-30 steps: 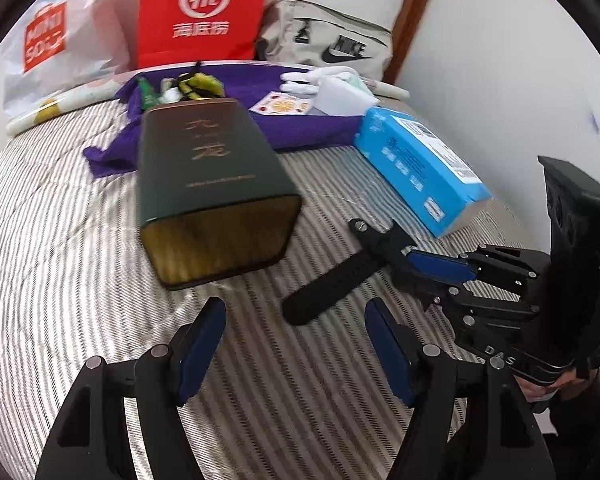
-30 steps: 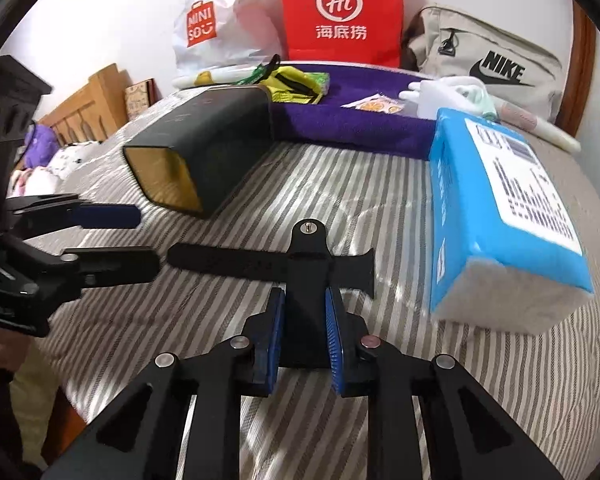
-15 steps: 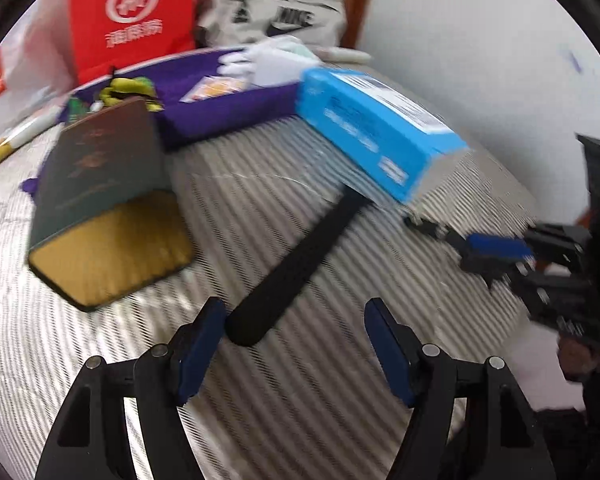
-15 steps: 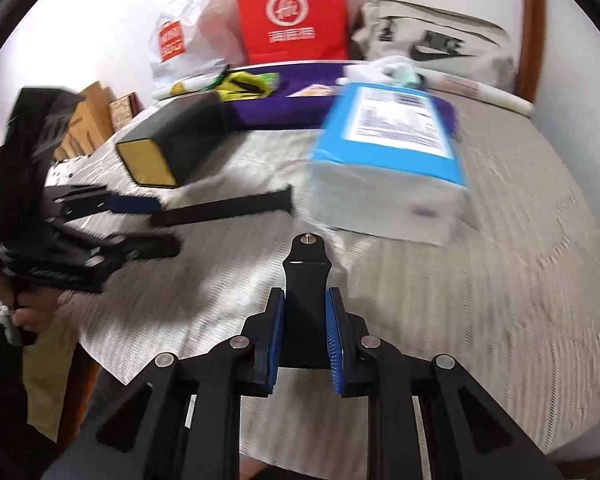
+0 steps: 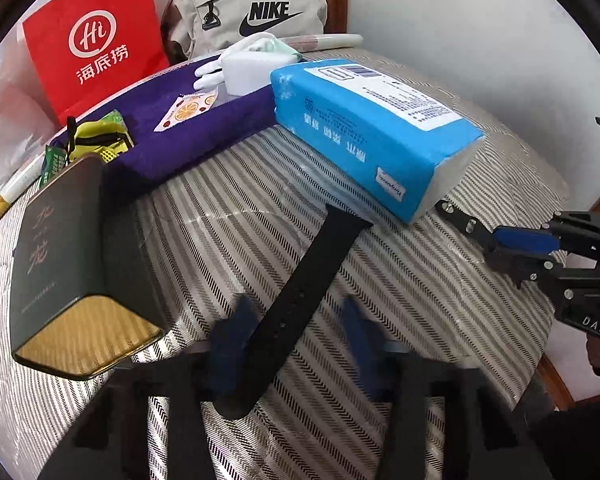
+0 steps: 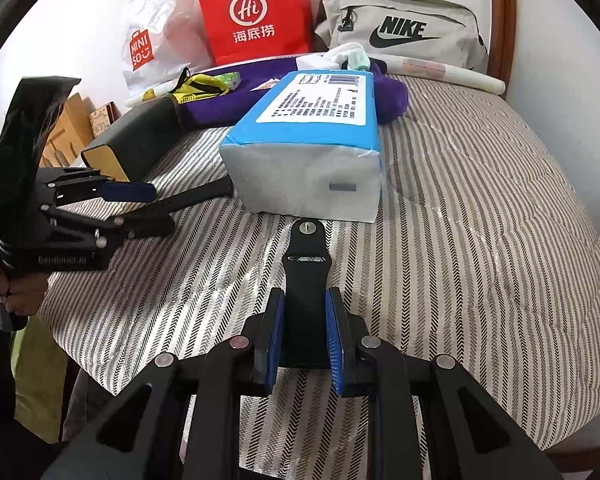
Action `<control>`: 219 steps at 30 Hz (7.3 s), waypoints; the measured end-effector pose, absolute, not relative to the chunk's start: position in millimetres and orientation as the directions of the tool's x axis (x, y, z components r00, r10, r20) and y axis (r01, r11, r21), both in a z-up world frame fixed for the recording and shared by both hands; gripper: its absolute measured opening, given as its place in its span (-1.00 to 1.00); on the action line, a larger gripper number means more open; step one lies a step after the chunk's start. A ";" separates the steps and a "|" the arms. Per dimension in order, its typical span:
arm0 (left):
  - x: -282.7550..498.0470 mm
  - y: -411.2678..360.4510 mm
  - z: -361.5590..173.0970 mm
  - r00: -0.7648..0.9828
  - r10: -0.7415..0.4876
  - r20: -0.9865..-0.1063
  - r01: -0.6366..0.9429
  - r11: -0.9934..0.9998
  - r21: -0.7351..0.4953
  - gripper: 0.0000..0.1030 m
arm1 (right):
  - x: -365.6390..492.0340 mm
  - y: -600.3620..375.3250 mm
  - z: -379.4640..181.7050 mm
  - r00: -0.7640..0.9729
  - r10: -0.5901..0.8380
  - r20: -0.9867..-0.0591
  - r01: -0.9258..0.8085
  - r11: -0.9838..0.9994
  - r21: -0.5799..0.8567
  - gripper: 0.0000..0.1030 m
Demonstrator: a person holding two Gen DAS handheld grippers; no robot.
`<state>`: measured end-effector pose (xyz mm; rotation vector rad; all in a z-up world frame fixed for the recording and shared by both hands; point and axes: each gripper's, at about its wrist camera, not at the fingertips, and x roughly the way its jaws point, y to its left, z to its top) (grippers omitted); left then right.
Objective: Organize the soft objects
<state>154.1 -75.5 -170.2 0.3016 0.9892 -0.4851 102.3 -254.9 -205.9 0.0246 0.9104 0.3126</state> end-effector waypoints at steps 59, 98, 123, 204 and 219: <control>90.7 13.6 -125.7 0.530 -0.229 -0.817 0.253 0.962 -0.106 -0.62 | 94.8 -242.7 -150.6 0.607 0.328 -0.724 -0.323 0.934 0.153 -0.60; 206.2 55.6 -67.0 0.615 -0.219 -0.757 0.146 0.976 -0.163 -0.62 | 217.7 -228.1 -79.7 0.656 0.367 -0.659 -0.377 0.916 0.135 -0.60; 337.4 62.5 -86.0 0.560 -0.221 -0.798 0.076 0.973 -0.217 -0.62 | 352.0 -199.1 -99.3 0.582 0.421 -0.695 -0.412 0.890 0.195 -0.60; 129.2 1.0 -8.8 0.645 -0.104 -0.757 0.061 0.995 -0.085 0.83 | 143.0 -218.9 -32.9 0.653 0.245 -0.717 -0.249 0.963 0.102 0.78; 63.4 -8.3 0.0 0.695 -0.070 -0.715 0.030 0.997 -0.069 0.83 | 77.8 -231.4 -24.8 0.697 0.190 -0.692 -0.184 0.979 0.083 0.81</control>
